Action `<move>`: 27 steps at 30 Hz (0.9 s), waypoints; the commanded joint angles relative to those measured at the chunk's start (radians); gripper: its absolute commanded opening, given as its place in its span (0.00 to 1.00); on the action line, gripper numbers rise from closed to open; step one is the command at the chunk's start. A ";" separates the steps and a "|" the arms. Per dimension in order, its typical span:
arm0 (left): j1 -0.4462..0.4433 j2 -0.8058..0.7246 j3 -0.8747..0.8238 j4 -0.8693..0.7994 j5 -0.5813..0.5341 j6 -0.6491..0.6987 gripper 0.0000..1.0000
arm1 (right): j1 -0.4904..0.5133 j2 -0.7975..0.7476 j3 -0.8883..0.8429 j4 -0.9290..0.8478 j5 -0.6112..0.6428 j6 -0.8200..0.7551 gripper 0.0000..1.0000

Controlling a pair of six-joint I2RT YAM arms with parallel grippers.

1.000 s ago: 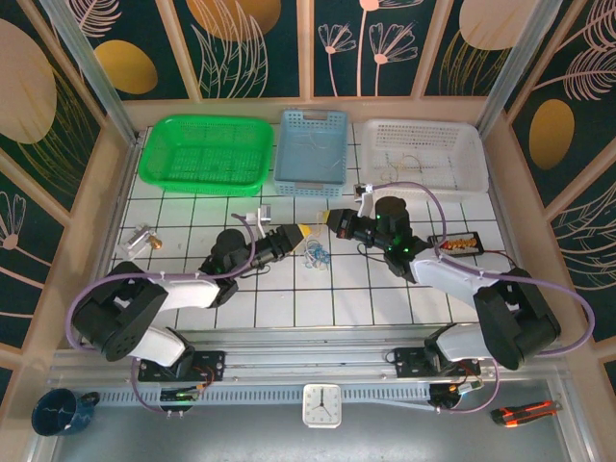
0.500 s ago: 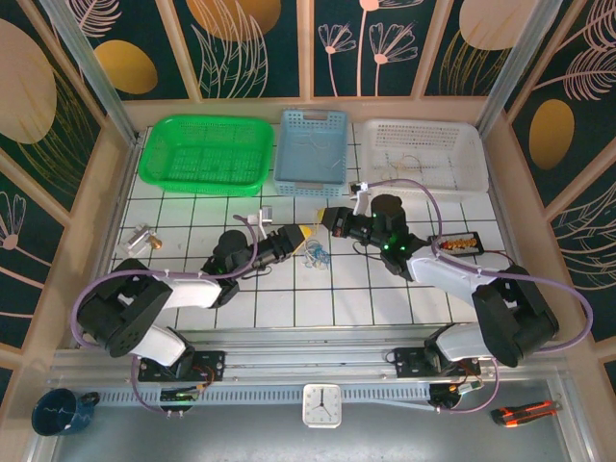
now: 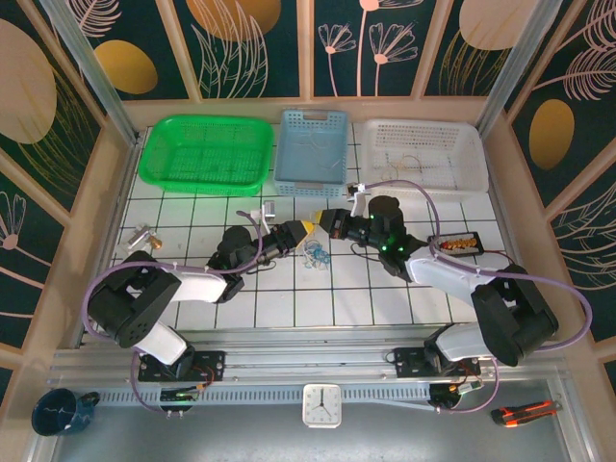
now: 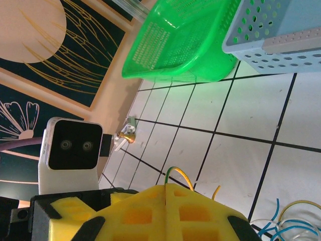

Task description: Untangle the cables

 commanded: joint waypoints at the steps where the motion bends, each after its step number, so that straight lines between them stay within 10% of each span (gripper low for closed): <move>1: -0.003 0.011 0.006 0.064 -0.022 0.004 0.29 | 0.008 0.002 0.006 0.060 0.026 0.018 0.00; 9: -0.006 -0.034 -0.040 0.035 -0.038 -0.011 0.59 | 0.005 -0.003 0.019 0.044 0.052 0.013 0.00; 27: -0.008 0.029 0.014 0.070 -0.038 -0.015 0.52 | 0.017 0.004 -0.003 0.119 0.020 0.067 0.00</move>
